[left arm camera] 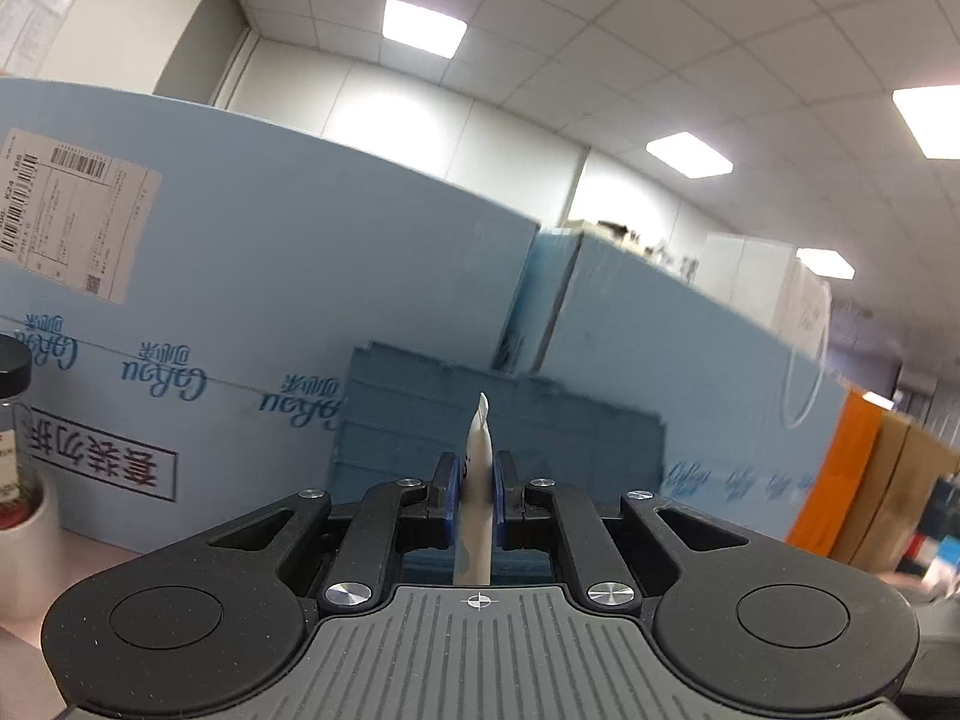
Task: Organize rigid objects
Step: 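Carry the white tube into the blue box and open the left gripper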
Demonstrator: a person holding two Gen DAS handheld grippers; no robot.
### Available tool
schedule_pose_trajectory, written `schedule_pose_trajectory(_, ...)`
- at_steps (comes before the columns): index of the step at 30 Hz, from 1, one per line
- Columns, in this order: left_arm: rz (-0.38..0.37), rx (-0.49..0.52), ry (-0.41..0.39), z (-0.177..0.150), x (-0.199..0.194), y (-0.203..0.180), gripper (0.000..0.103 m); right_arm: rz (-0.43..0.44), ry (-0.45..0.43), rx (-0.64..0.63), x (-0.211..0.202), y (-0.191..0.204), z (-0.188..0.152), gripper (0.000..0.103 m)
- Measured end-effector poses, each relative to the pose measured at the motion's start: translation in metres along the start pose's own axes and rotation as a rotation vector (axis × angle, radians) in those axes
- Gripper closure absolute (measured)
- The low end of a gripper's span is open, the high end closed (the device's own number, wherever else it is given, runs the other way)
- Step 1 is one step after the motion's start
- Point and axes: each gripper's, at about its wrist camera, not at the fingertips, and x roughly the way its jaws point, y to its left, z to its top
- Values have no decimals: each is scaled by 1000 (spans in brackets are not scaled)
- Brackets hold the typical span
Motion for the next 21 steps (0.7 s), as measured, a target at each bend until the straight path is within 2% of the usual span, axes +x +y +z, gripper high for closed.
schedule_pose_trajectory(2, 20, 38, 26, -3, 5, -3, 94, -21, 3, 43, -4, -8, -1, 79)
schedule_pose_trajectory(7, 19, 230, 101, -16, 11, -25, 94, -52, -1, 103, -12, -22, -3, 76)
schedule_pose_trajectory(12, 2, 321, 161, -30, 18, -44, 94, -77, -9, 152, -22, -35, -4, 71)
schedule_pose_trajectory(15, -35, 325, 187, -35, 20, -50, 92, -84, -9, 178, -24, -39, -6, 71)
schedule_pose_trajectory(21, -59, 308, 223, -40, 25, -53, 86, -102, -11, 189, -26, -42, -5, 69)
